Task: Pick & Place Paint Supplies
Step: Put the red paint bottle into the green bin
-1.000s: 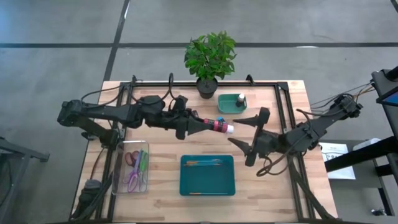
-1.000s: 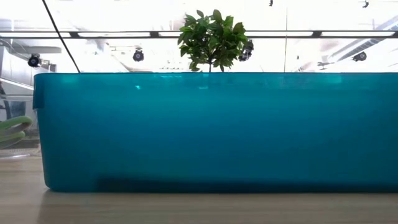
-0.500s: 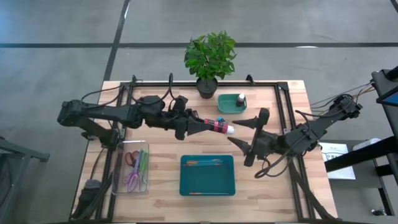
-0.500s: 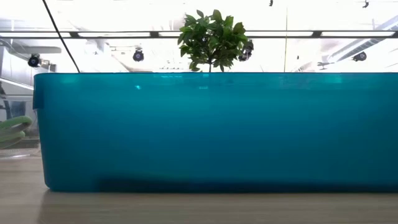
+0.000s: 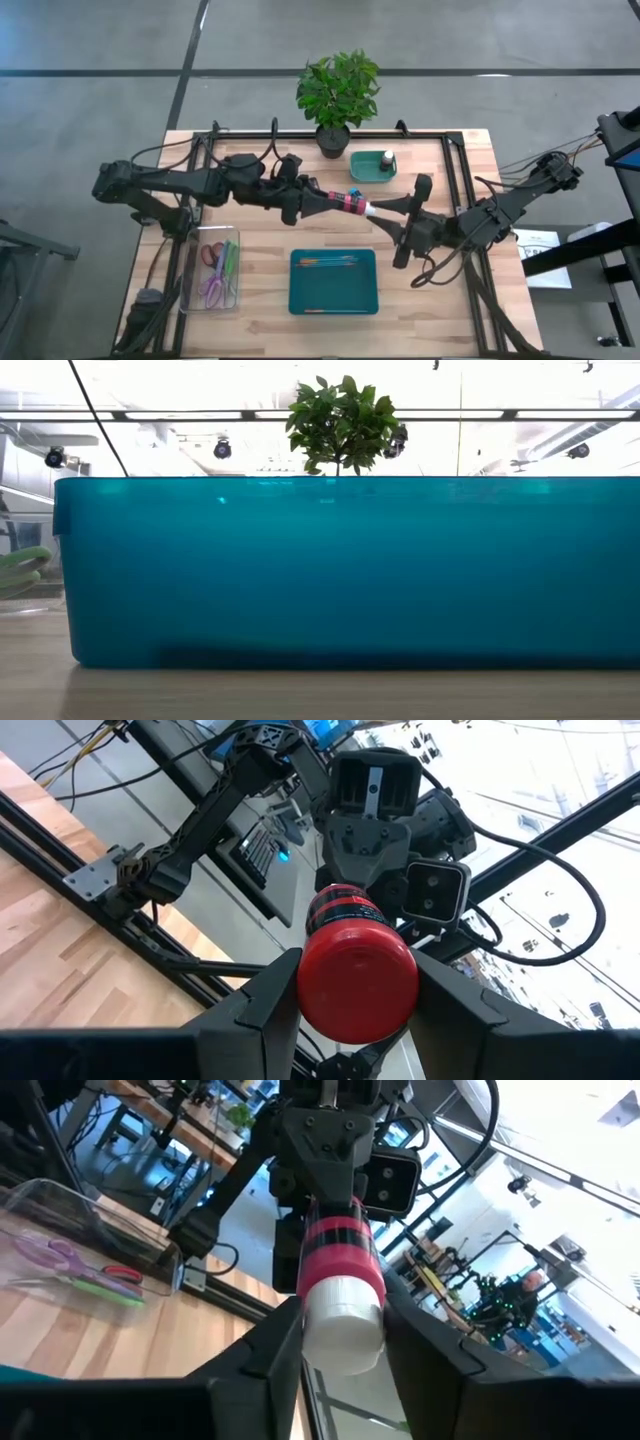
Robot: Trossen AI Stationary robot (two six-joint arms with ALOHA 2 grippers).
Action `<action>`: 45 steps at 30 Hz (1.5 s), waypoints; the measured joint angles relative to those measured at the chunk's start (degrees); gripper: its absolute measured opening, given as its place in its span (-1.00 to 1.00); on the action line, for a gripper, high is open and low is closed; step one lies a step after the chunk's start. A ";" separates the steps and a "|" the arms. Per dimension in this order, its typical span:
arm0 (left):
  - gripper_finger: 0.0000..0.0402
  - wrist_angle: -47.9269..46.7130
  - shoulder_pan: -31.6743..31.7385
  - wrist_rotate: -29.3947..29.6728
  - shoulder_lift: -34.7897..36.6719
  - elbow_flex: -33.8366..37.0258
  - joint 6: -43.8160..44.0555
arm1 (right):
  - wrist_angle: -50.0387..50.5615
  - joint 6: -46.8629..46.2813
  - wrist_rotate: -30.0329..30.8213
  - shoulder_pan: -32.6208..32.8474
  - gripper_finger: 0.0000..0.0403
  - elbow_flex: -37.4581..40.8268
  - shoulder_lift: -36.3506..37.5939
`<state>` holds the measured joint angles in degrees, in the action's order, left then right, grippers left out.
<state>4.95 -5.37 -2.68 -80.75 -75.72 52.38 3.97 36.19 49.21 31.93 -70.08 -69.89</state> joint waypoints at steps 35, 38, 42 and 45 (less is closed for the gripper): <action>-0.20 1.49 -0.17 -1.22 0.02 0.10 -0.35 | -3.67 2.55 -1.70 -1.58 -0.20 0.02 -0.70; -0.20 1.31 -0.17 -1.29 0.02 0.11 -0.35 | -3.24 2.53 -1.73 -1.48 -0.20 0.02 -0.72; -0.20 1.31 -0.17 -1.42 0.02 0.11 -0.33 | -3.26 2.73 -1.73 -1.41 -0.20 0.02 -0.72; -0.20 1.30 -0.17 -1.43 0.02 0.11 -0.31 | -3.28 3.24 -1.73 -1.41 -0.20 0.02 -0.74</action>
<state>6.25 -5.54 -4.11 -80.73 -75.61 52.07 0.69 39.44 47.48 30.52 -70.06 -70.63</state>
